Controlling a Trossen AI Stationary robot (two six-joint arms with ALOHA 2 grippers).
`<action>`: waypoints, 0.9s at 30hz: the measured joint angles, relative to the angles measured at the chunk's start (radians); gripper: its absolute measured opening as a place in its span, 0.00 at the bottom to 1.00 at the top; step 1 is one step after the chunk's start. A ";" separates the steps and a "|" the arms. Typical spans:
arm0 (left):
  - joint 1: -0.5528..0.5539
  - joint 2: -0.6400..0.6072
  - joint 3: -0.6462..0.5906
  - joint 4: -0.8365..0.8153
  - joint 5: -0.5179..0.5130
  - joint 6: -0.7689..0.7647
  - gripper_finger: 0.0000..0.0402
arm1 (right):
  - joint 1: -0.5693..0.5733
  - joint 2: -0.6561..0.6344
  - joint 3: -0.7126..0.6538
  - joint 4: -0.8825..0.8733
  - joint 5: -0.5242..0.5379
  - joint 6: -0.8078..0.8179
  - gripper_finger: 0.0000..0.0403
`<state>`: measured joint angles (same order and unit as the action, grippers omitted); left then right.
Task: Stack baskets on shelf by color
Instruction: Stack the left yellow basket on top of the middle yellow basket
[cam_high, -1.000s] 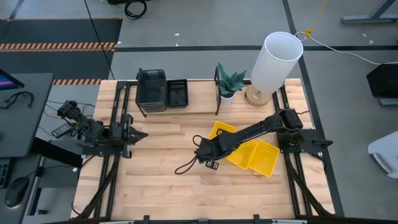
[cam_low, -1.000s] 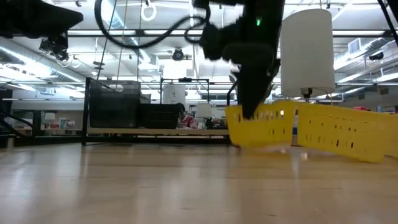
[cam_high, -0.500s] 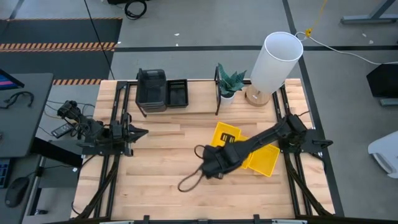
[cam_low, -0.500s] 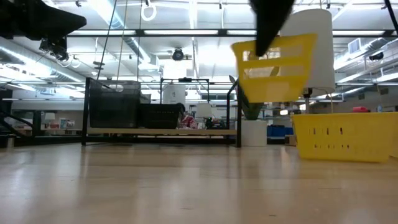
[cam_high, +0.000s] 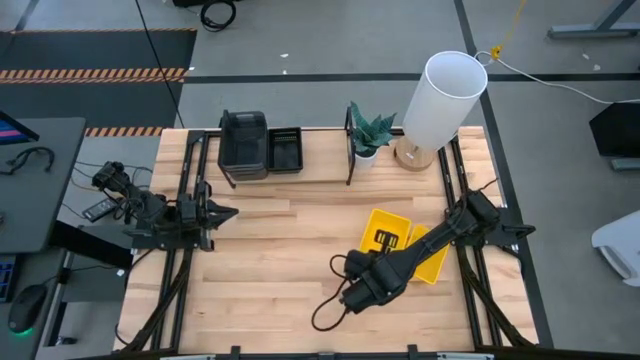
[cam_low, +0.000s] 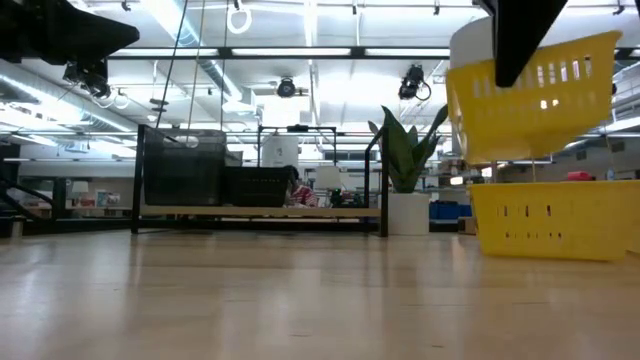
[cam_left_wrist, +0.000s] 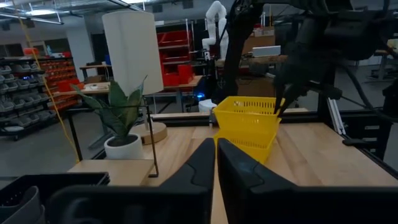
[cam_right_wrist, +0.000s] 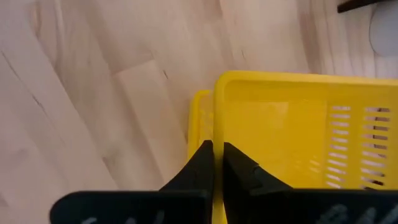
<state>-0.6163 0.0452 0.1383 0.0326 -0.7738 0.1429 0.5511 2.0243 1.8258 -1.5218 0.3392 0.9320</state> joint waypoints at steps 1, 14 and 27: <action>0.000 0.000 0.000 0.000 0.000 0.000 0.07 | 0.000 0.000 -0.006 0.001 0.002 0.012 0.04; 0.000 0.000 0.000 0.000 0.000 0.000 0.04 | 0.000 0.001 -0.122 0.070 0.027 0.046 0.04; 0.000 0.000 0.000 0.000 0.001 0.000 0.08 | 0.000 0.001 -0.173 0.138 0.011 0.053 0.05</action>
<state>-0.6163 0.0456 0.1387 0.0330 -0.7731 0.1429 0.5507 2.0251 1.6526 -1.3842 0.3499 0.9852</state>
